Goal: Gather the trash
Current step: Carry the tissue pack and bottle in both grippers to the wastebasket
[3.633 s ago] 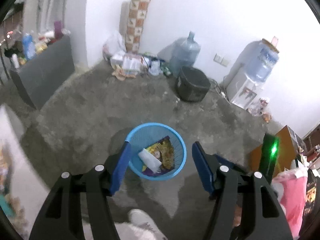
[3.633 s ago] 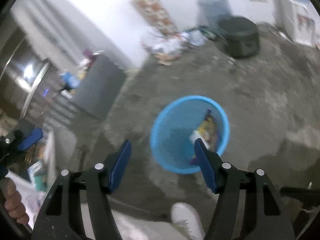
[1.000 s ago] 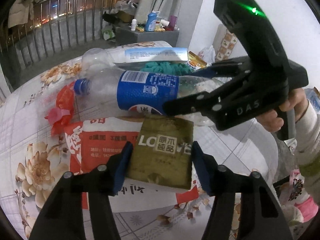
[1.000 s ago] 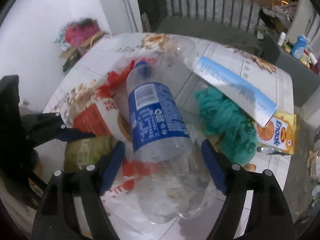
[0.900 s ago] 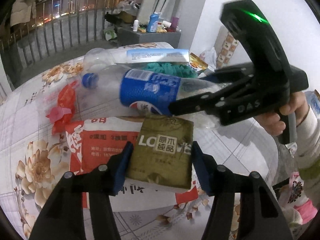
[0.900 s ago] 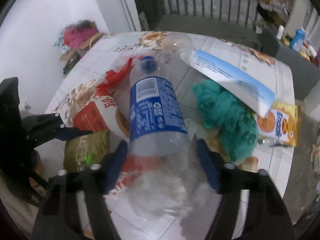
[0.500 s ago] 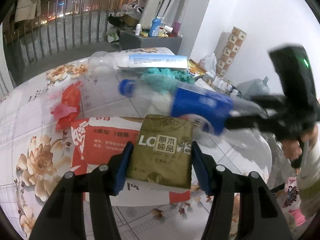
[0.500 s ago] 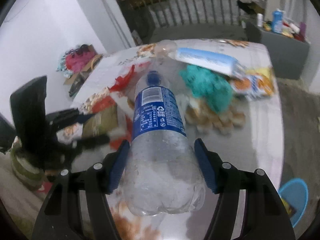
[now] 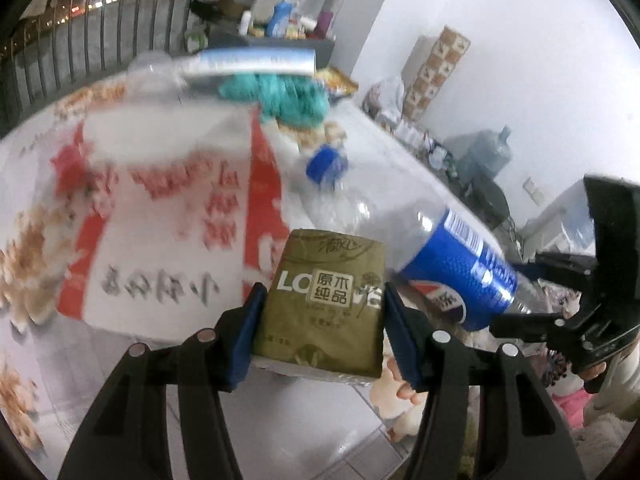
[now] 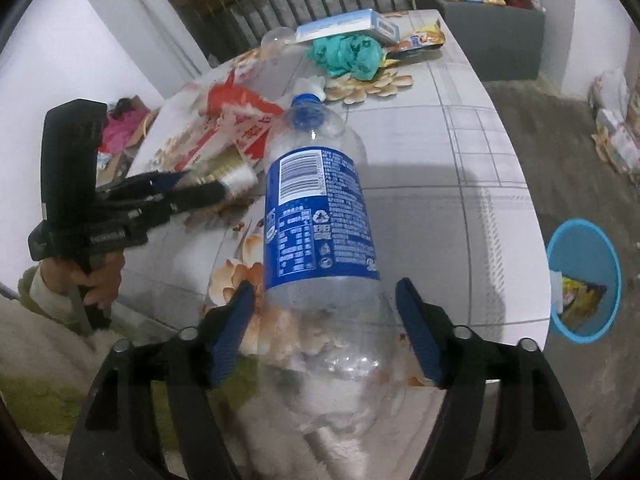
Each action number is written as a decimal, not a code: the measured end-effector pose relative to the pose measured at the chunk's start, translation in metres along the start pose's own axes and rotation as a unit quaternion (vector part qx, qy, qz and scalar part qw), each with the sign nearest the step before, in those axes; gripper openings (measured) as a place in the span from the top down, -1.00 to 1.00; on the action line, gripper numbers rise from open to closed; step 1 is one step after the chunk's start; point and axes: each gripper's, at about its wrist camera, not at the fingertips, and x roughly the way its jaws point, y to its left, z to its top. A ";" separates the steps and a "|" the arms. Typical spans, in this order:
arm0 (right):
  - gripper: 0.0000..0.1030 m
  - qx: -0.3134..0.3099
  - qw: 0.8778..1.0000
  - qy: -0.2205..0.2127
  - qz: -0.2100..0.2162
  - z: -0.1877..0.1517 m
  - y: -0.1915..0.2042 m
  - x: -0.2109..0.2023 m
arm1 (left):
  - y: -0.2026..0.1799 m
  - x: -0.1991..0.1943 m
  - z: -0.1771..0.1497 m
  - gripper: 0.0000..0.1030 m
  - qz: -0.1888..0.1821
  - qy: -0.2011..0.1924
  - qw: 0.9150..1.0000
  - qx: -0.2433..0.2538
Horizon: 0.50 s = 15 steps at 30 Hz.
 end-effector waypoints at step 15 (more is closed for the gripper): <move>-0.43 0.006 1.000 0.015 0.020 0.013 0.007 0.032 | -0.002 0.012 -0.003 -0.10 0.011 0.026 0.999 0.015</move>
